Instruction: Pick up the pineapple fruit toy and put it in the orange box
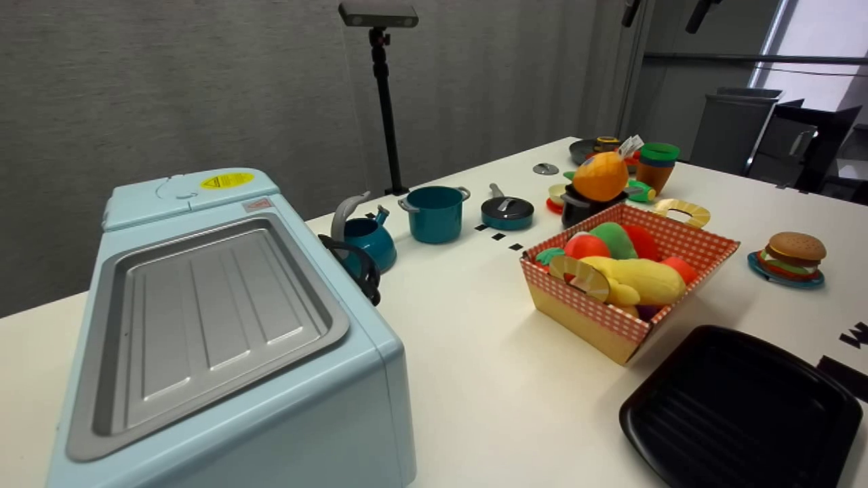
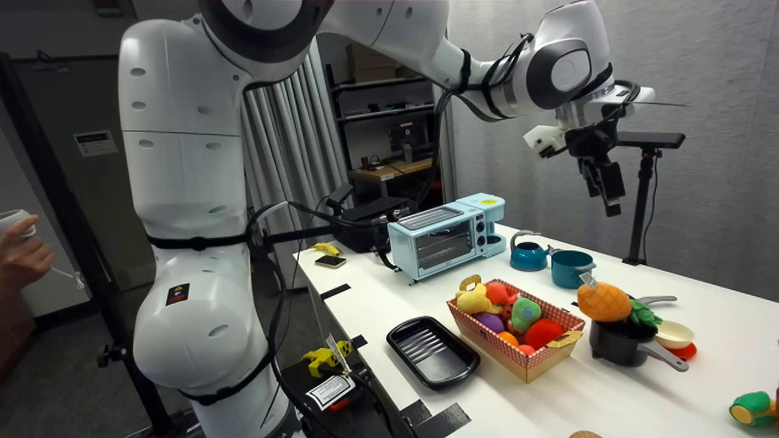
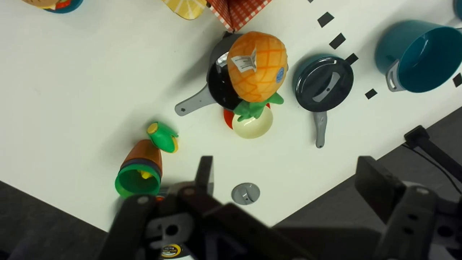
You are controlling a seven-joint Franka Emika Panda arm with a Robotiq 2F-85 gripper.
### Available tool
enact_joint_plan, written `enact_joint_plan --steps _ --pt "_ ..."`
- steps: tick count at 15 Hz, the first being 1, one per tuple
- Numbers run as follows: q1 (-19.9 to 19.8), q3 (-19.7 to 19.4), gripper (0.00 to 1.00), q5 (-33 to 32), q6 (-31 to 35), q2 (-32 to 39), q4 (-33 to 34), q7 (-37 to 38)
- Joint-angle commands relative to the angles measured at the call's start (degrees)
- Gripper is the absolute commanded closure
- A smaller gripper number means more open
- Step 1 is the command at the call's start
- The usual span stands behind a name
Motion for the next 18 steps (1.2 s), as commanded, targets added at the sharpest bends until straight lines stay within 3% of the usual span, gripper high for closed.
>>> enact_joint_plan --steps 1,10,18 --pt "0.92 -1.43 0.00 0.14 -3.22 5.00 5.96 -1.77" --pt "0.49 -1.10 0.00 3.51 -10.99 17.23 17.51 -8.24" --pt "-1.09 -0.90 0.00 7.43 -20.06 30.63 33.43 -13.68"
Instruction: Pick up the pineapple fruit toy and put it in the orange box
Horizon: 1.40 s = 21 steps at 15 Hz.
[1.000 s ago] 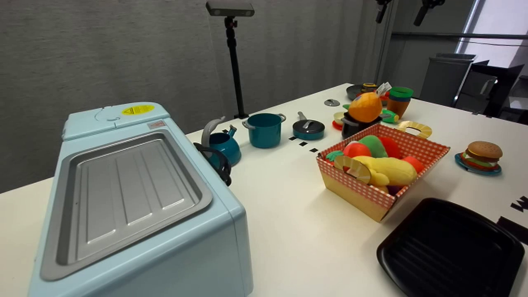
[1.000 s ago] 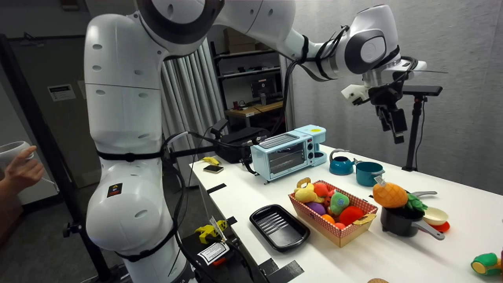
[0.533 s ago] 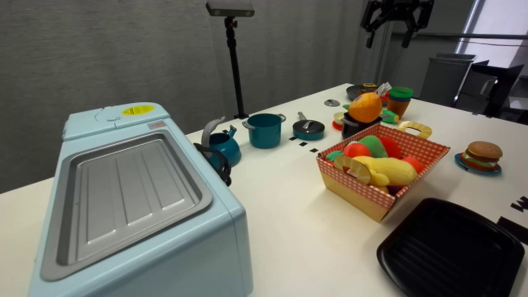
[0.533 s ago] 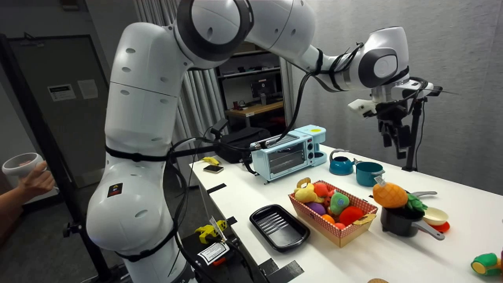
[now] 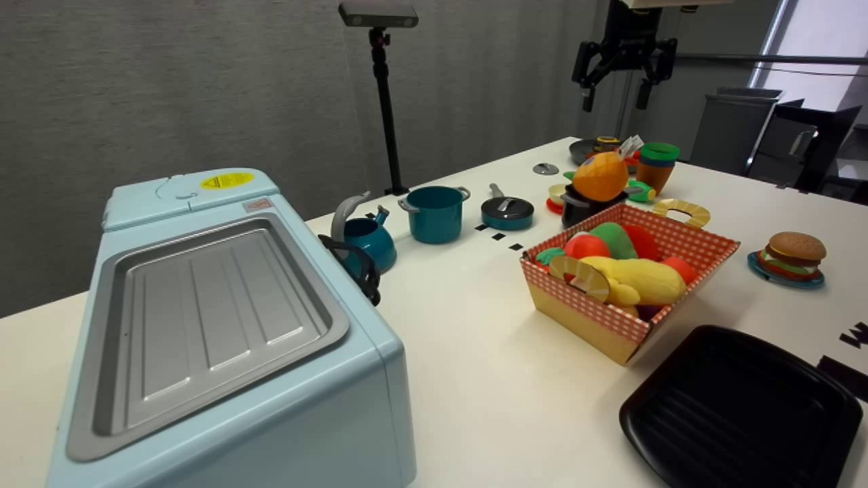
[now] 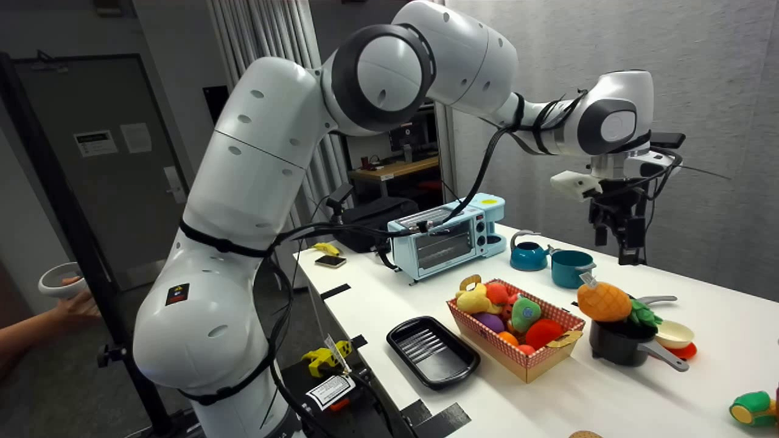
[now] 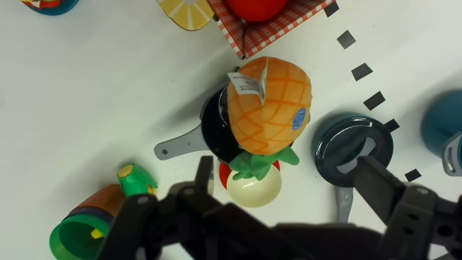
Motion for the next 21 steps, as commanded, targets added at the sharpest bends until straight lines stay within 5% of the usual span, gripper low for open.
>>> enact_joint_plan --steps 1,15,21 --pt "-1.05 -0.32 0.00 2.83 -7.02 8.58 12.24 -2.76" --pt "-3.85 -0.09 0.00 4.28 -26.36 28.64 37.91 -1.54" --pt "-4.28 0.27 0.44 4.52 -31.13 32.59 44.35 -1.08"
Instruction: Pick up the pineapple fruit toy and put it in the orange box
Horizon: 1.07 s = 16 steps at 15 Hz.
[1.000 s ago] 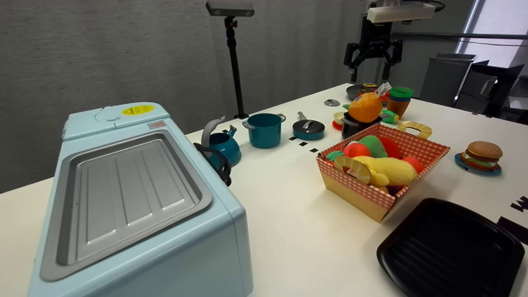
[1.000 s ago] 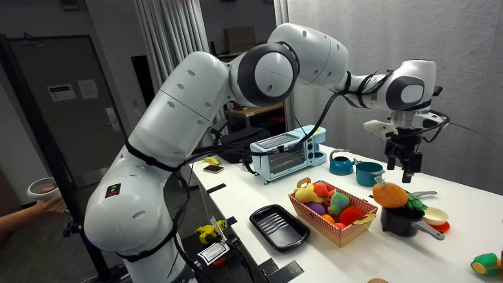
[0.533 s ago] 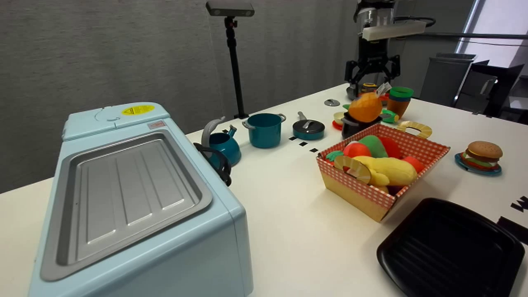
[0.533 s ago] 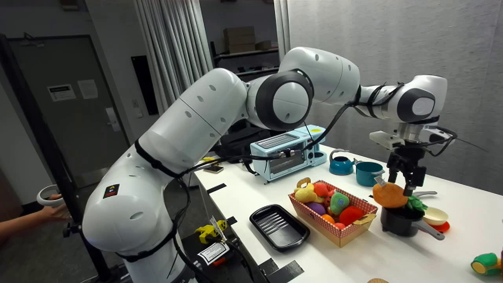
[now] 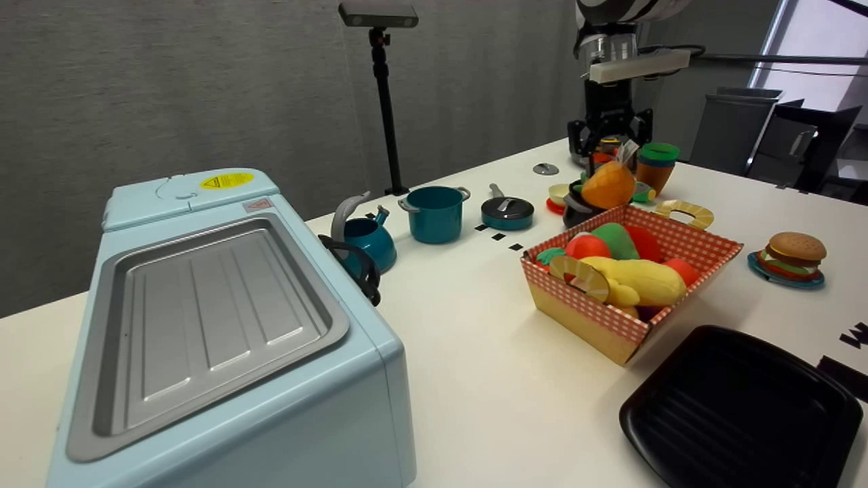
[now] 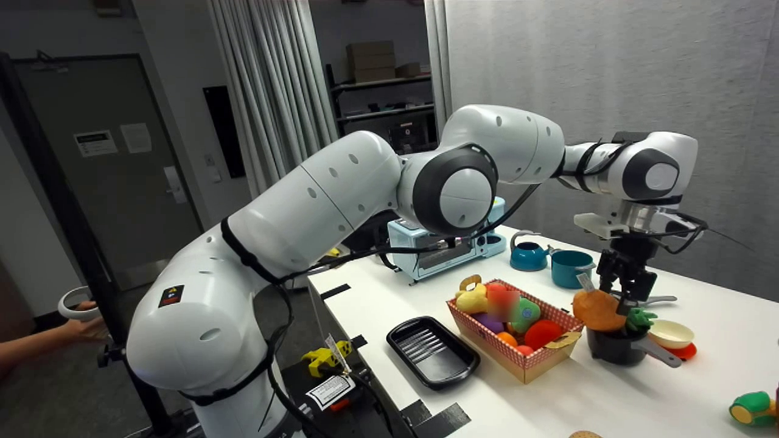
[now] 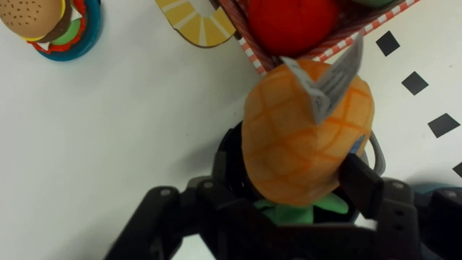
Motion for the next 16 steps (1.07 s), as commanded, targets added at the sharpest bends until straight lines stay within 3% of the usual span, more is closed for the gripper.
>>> enact_joint_plan --steps 1,7,16 --pt "-1.30 0.44 0.51 1.67 -4.71 4.60 8.63 0.00" --pt "-2.16 0.84 0.96 1.54 -5.08 4.27 9.46 1.19" --pt "-0.43 0.97 1.00 0.19 -2.95 -1.36 4.34 -0.06"
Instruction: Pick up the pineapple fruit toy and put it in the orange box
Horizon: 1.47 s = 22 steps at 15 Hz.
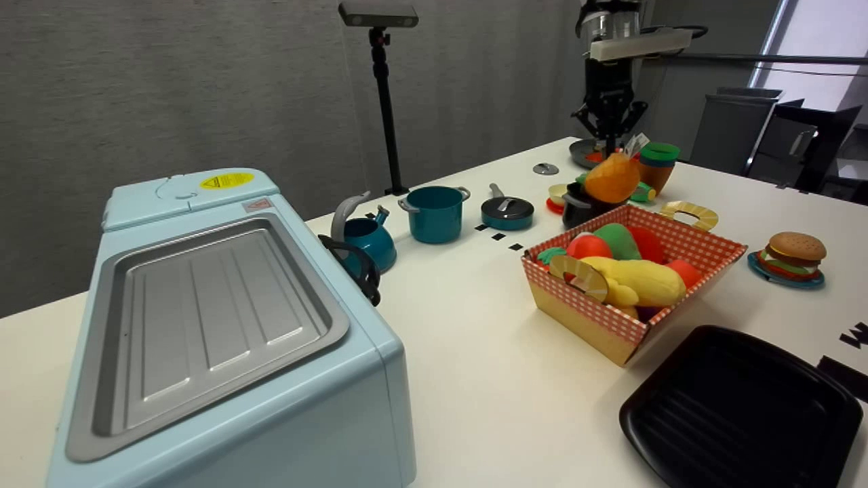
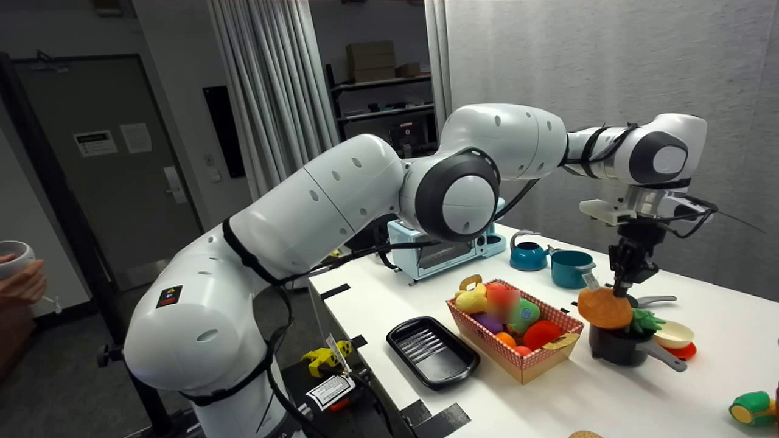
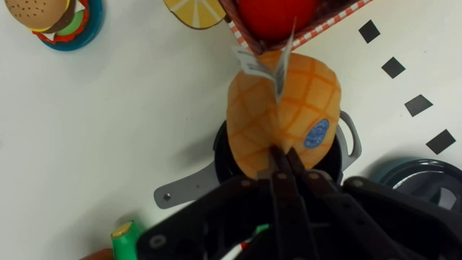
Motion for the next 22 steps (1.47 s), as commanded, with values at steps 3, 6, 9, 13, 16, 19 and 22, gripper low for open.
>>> enact_joint_plan --steps 3,6,9,13,16,19,22 --pt "2.05 0.18 1.00 -0.79 -0.07 -4.44 -3.96 -1.57" --pt "3.54 -0.08 1.00 -1.65 -0.03 -6.37 -6.86 -2.15" --pt "4.89 -0.51 1.00 -3.06 0.91 -8.63 -11.93 -2.10" --pt "6.17 -0.68 1.00 -5.53 3.78 -13.29 -22.17 -2.18" --pt "6.77 -0.60 1.00 -7.46 6.45 -16.32 -29.19 -2.12" --pt "8.12 -1.63 1.00 -8.32 8.92 -19.37 -36.19 -2.23" --pt "9.34 -2.11 1.00 -9.30 11.58 -22.40 -43.58 -1.94"
